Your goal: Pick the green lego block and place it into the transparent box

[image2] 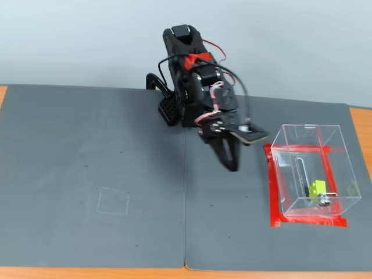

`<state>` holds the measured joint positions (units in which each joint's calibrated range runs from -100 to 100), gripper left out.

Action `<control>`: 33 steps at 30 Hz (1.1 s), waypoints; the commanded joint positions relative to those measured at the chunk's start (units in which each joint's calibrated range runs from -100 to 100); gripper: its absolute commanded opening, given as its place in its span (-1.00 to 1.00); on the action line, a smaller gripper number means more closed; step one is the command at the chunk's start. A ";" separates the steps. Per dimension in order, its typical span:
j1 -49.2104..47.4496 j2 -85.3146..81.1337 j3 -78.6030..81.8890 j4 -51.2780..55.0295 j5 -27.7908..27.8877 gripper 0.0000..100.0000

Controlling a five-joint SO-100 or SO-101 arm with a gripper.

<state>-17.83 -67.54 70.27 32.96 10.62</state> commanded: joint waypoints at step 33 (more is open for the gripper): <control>15.78 -31.78 29.55 13.66 -7.42 -0.97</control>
<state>-2.51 -98.56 99.46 43.02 3.35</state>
